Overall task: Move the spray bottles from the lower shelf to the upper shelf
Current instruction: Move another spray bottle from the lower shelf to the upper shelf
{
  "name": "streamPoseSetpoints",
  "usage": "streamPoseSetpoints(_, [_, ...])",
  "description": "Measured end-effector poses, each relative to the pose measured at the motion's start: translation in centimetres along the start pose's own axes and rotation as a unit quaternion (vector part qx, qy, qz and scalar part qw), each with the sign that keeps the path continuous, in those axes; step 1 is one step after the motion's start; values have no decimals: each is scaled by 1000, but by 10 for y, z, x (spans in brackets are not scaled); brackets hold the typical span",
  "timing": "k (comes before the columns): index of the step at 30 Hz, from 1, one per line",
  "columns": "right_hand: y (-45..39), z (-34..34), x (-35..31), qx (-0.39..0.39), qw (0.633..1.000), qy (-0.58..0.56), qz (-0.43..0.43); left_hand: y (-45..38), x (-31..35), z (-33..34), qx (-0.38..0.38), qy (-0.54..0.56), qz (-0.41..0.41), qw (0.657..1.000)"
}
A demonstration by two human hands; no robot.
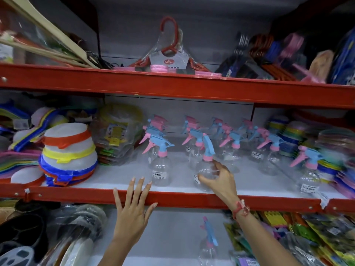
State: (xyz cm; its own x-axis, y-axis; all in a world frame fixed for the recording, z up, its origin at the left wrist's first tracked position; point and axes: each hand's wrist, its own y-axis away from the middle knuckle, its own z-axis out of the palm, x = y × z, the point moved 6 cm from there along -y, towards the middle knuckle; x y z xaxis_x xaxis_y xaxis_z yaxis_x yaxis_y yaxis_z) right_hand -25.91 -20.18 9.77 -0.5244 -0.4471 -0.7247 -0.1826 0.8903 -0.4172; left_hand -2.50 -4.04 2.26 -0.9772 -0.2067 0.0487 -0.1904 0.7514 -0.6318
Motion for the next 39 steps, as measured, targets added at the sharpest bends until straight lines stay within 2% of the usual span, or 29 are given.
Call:
streamPoseSetpoints(2, [0,3,-3,7,1000,-12,-5,0,0,0,3,1,2,1000])
streamPoseSetpoints(7, [3,2,-15,106,994,32,-8,0,0,0,2,2,3,1000])
streamPoseSetpoints(10, [4,3,-14,107,993,40,-15,-1,0,0,0,1,3,1000])
streamPoseSetpoints(13, [2,5,-8,46,999,-1,-19,0,0,1,3,-2,3,1000])
streamPoseSetpoints(16, [1,3,-1,-52,996,-71,-31,0,1,0,8,-2,-1,1000])
streamPoseSetpoints(19, [3,2,-1,-188,972,-136,-46,1,5,-2,13,-14,-4,1000])
streamPoseSetpoints(21, [5,3,-3,-248,958,-137,-48,1,11,-4,20,-17,-16,1000])
streamPoseSetpoints(27, [6,4,0,-268,954,-127,-51,-10,61,-2,21,-4,14,1000])
streamPoseSetpoints(30, [12,-2,3,-188,975,-102,-55,-15,78,1,11,-1,37,999])
streamPoseSetpoints(33, [33,-23,5,-8,988,-103,-117,-12,85,6,6,-7,47,999])
streamPoseSetpoints(36, [68,-39,15,150,968,-78,-187,-9,86,11,10,-17,43,999])
streamPoseSetpoints(39, [99,-33,37,185,957,-42,-218,-10,85,14,8,-31,39,999])
